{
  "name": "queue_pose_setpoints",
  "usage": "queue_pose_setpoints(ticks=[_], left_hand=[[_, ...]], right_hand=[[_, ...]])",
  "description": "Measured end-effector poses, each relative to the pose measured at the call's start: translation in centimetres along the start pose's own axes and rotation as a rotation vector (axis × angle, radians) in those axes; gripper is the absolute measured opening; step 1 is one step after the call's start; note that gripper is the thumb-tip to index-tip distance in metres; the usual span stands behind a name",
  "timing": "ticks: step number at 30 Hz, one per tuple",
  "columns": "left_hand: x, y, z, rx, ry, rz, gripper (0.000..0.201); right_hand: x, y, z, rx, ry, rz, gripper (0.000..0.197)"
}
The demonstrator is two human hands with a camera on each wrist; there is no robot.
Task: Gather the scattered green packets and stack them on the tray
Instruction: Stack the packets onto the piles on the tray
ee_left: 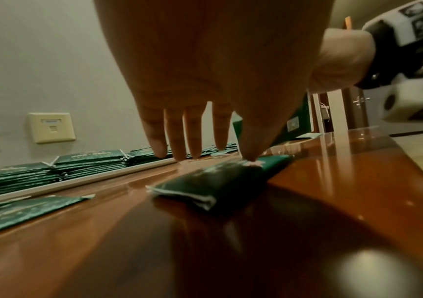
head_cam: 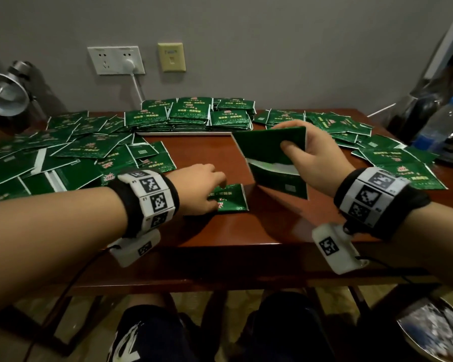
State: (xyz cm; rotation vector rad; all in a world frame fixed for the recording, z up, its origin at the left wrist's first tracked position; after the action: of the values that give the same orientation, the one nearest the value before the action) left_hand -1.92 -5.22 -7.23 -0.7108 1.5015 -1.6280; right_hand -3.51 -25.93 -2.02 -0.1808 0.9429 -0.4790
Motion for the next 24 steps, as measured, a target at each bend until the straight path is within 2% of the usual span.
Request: queue_pose_setpoints(ticks=[4, 6, 7, 9, 11, 12, 14, 17, 19, 21, 24], left_hand=[[0.3, 1.0, -0.5, -0.046, 0.031, -0.016, 0.052], [0.4, 0.9, -0.6, -0.059, 0.024, -0.004, 0.052], [0.4, 0.8, -0.6, -0.065, 0.020, -0.005, 0.051], [0.3, 0.6, -0.6, -0.082, 0.010, -0.023, 0.046], [0.0, 0.5, -0.7, -0.097, 0.010, -0.039, 0.048], [-0.2, 0.4, -0.8, -0.098, 0.016, -0.037, 0.052], [-0.5, 0.2, -0.7, -0.067, 0.010, -0.037, 0.056], [-0.5, 0.3, -0.6, -0.047, -0.056, -0.081, 0.048], [0.1, 0.8, -0.8, -0.114, -0.093, -0.076, 0.055], [0.8, 1.6, -1.0, -0.211, -0.081, 0.024, 0.065], [1.3, 1.8, -1.0, -0.279, -0.080, 0.012, 0.060]], right_hand=[[-0.6, 0.9, 0.1, 0.014, -0.032, -0.003, 0.036], [-0.2, 1.2, -0.1, -0.069, -0.011, -0.112, 0.042], [0.3, 1.5, -0.4, -0.166, 0.004, -0.196, 0.042], [1.6, 2.3, -1.4, -0.471, -0.011, -0.528, 0.043], [3.1, 2.6, -3.1, -0.782, 0.039, -0.814, 0.063], [3.3, 2.5, -3.6, -0.851, 0.079, -0.872, 0.070], [3.2, 2.3, -3.5, -0.833, 0.070, -0.897, 0.068], [2.9, 2.1, -2.9, -0.799, 0.054, -0.915, 0.061], [2.9, 2.3, -2.8, -0.808, 0.065, -0.926, 0.065], [3.1, 2.7, -2.8, -0.834, 0.066, -0.910, 0.070], [3.3, 3.2, -2.9, -0.853, 0.021, -0.955, 0.070]])
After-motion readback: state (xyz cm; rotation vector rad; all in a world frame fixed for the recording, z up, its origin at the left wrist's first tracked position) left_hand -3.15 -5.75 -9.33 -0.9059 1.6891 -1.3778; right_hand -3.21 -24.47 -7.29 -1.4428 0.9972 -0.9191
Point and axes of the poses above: each hand's wrist, its own z-axis towards the middle knuckle, its own y-axis out of the palm, x = y × z, the point moved 5 cm from there along z, towards the middle knuckle, and after that the axes turned 14 degrees about x, right-handed, at the moved point
